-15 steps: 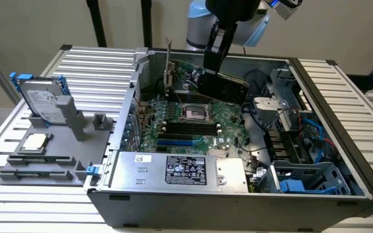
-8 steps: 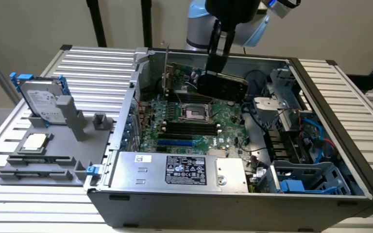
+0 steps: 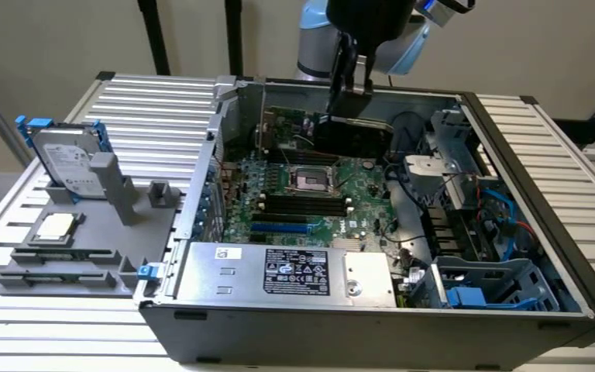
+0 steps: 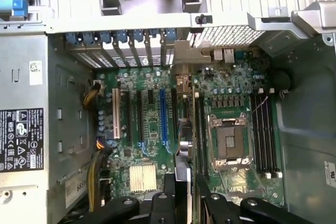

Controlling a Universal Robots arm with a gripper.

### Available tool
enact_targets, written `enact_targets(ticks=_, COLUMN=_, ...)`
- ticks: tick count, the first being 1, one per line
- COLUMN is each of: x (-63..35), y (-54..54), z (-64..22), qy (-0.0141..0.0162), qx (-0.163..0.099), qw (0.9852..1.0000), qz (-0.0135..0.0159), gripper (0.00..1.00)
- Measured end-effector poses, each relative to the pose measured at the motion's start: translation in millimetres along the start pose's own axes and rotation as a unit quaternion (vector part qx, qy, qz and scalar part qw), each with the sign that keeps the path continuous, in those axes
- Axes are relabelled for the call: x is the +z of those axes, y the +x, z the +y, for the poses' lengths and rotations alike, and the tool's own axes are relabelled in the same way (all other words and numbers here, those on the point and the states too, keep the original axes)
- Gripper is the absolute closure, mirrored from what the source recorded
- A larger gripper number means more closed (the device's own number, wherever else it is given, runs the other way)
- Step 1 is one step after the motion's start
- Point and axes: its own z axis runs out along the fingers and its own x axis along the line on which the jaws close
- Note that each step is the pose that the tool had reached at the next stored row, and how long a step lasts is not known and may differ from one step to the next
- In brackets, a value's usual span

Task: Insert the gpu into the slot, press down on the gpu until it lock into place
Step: 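Insert the gpu into the slot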

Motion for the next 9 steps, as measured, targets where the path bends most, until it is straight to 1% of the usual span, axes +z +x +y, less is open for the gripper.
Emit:
enact_targets(ticks=3, x=1.7, y=0.2, z=-0.1, qy=-0.0014, qx=-0.024, qw=0.9997, qz=-0.0024, gripper=0.74)
enact_targets(ticks=5, x=2.2, y=1.2, z=-0.2, qy=-0.0015, qx=-0.025, qw=0.9997, qz=-0.0041, gripper=0.74)
enact_targets(ticks=7, x=3.1, y=1.5, z=-0.1, qy=-0.0014, qx=-0.025, qw=0.9997, qz=-0.0042, gripper=0.74)
enact_targets(ticks=9, x=4.4, y=1.8, z=1.1, qy=-0.0003, qx=-0.025, qw=0.9997, qz=-0.0042, gripper=0.74)
